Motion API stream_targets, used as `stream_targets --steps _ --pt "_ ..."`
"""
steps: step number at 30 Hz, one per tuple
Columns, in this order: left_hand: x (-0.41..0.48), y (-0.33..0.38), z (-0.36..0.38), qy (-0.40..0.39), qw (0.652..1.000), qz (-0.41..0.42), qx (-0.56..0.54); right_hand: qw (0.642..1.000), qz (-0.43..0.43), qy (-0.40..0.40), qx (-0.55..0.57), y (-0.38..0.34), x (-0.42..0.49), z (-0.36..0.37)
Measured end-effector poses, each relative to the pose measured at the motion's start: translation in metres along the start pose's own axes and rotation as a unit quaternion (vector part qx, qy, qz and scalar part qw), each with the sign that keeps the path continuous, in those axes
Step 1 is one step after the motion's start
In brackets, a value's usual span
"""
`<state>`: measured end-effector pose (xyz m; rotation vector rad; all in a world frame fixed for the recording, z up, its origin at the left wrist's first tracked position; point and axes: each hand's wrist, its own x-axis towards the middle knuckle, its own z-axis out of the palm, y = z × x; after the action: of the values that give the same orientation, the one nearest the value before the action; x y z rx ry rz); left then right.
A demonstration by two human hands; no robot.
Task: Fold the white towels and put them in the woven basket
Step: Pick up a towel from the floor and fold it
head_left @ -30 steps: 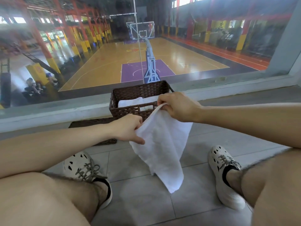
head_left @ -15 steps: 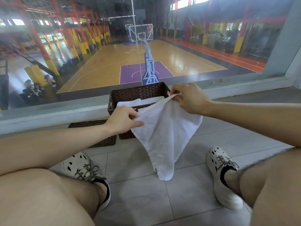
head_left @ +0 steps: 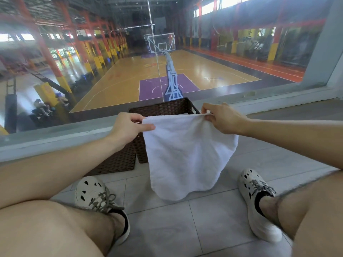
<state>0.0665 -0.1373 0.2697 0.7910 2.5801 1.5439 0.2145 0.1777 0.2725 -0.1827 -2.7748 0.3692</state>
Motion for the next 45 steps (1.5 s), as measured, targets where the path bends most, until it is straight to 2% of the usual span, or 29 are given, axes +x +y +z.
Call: stream_targets --steps 4,5,8,9,13,16,18,20,22,26,29,34,38,41,45 --pt "0.007 0.003 -0.006 0.039 0.997 -0.022 -0.054 0.989 0.055 -0.118 -0.065 0.003 -0.008 0.005" --pt "0.008 0.004 -0.007 0.049 0.997 -0.018 -0.059 0.988 0.063 -0.122 -0.075 0.005 -0.008 0.004" --pt "0.009 0.008 -0.012 0.073 0.995 0.014 -0.067 0.992 0.09 -0.068 -0.049 0.009 -0.002 -0.004" --pt "0.009 0.009 -0.013 0.072 0.995 0.025 -0.068 0.991 0.095 -0.073 -0.052 0.008 -0.001 -0.006" --pt "0.005 0.013 -0.008 0.042 0.997 0.056 -0.031 0.958 0.098 -0.22 -0.157 0.004 -0.008 -0.01" --pt "0.003 0.019 -0.005 -0.003 0.998 0.061 -0.025 0.953 0.103 -0.186 -0.217 0.001 -0.012 -0.016" --pt "0.004 0.02 -0.003 -0.029 0.997 0.067 -0.025 0.958 0.14 -0.178 -0.177 -0.005 -0.011 -0.019" --pt "0.003 0.021 0.0 -0.052 0.997 0.055 -0.025 0.952 0.2 -0.223 -0.066 -0.006 -0.007 -0.016" --pt "0.002 0.02 0.001 -0.096 0.995 0.023 -0.032 0.941 0.248 -0.22 0.061 -0.002 -0.004 -0.011" --pt "0.0 0.01 -0.002 -0.273 0.961 -0.015 -0.039 0.921 0.318 -0.072 0.213 0.002 0.0 -0.007" --pt "-0.017 0.018 0.008 -0.4 0.916 -0.022 0.01 0.918 0.341 -0.029 0.201 -0.001 -0.001 -0.004" --pt "-0.034 0.037 0.023 -0.53 0.846 -0.022 0.06 0.923 0.346 -0.028 0.167 0.001 0.004 -0.006" --pt "-0.038 0.04 0.029 -0.534 0.84 -0.012 0.1 0.934 0.326 -0.019 0.148 -0.001 0.008 -0.008" --pt "-0.036 0.036 0.033 -0.451 0.883 0.009 0.131 0.952 0.284 -0.002 0.115 0.0 0.009 -0.006" --pt "-0.026 0.027 0.034 -0.329 0.942 0.029 0.064 0.975 0.201 -0.024 0.09 -0.004 0.011 -0.004"
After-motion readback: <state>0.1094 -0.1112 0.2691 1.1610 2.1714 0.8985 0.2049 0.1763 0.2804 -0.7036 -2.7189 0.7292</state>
